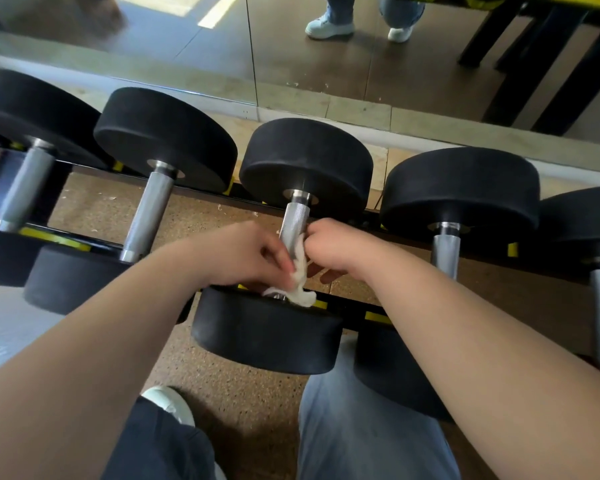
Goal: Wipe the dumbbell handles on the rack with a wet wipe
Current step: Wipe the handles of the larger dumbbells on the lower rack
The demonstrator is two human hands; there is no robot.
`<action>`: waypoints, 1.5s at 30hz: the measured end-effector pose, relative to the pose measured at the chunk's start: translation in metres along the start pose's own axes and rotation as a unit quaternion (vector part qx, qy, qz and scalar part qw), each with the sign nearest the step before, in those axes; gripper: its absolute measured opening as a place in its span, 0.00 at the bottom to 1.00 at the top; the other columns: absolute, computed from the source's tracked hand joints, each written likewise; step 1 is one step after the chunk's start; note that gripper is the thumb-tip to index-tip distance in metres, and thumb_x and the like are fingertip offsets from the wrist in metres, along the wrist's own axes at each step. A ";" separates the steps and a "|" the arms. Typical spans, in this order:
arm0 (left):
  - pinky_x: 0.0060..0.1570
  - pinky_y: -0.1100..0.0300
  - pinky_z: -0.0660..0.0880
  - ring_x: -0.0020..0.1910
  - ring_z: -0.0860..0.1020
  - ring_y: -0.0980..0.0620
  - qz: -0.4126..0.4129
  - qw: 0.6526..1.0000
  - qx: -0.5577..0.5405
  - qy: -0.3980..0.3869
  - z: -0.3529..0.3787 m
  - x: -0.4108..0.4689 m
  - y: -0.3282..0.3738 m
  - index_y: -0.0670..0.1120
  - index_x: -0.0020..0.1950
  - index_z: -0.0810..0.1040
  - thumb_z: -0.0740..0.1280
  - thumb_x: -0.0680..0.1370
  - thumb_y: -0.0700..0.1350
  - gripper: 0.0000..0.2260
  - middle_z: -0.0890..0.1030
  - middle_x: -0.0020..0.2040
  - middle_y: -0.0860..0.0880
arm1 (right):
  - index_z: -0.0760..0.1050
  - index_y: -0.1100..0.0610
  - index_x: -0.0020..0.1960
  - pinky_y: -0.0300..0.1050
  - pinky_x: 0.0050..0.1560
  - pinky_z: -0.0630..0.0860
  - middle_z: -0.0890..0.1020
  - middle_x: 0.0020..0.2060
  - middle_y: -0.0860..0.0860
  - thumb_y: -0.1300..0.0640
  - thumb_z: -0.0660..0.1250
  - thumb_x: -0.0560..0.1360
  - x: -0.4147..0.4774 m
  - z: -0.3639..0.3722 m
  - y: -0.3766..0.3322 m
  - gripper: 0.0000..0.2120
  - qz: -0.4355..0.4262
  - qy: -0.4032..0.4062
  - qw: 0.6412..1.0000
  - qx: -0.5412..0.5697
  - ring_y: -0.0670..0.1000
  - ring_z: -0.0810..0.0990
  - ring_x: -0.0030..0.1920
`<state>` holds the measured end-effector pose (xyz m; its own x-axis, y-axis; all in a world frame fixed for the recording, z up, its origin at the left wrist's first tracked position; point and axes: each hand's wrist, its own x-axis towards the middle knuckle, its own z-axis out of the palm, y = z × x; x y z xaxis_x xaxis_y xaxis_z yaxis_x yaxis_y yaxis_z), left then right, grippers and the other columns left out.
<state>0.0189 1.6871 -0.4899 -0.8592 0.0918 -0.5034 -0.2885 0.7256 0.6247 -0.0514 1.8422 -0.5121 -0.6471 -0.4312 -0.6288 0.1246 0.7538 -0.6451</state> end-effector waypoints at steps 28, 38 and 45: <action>0.55 0.47 0.83 0.49 0.86 0.46 -0.074 0.942 -0.298 0.135 0.004 0.029 -0.002 0.44 0.53 0.83 0.68 0.79 0.40 0.05 0.87 0.47 0.44 | 0.79 0.54 0.59 0.49 0.46 0.84 0.85 0.47 0.53 0.60 0.59 0.83 0.006 -0.006 -0.004 0.11 0.020 0.074 0.991 0.106 0.51 0.85 0.44; 0.30 0.68 0.75 0.30 0.80 0.59 -0.043 0.971 -0.236 0.002 -0.008 0.013 -0.009 0.42 0.51 0.78 0.69 0.77 0.30 0.09 0.80 0.37 0.48 | 0.80 0.55 0.57 0.47 0.41 0.82 0.85 0.47 0.54 0.61 0.59 0.81 0.009 -0.005 -0.001 0.11 0.021 0.062 0.992 0.105 0.51 0.84 0.42; 0.50 0.59 0.83 0.51 0.85 0.50 -0.051 0.938 -0.319 0.124 0.005 0.030 -0.005 0.45 0.56 0.81 0.67 0.81 0.36 0.07 0.86 0.51 0.45 | 0.81 0.54 0.57 0.47 0.42 0.82 0.85 0.46 0.53 0.61 0.60 0.82 0.006 -0.008 -0.002 0.12 0.017 0.066 0.990 0.125 0.51 0.84 0.43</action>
<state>-0.0031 1.6893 -0.5109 -0.8625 -0.1753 -0.4747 -0.5006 0.1594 0.8509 -0.0617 1.8418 -0.5110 -0.7305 -0.3258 -0.6002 0.3196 0.6137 -0.7220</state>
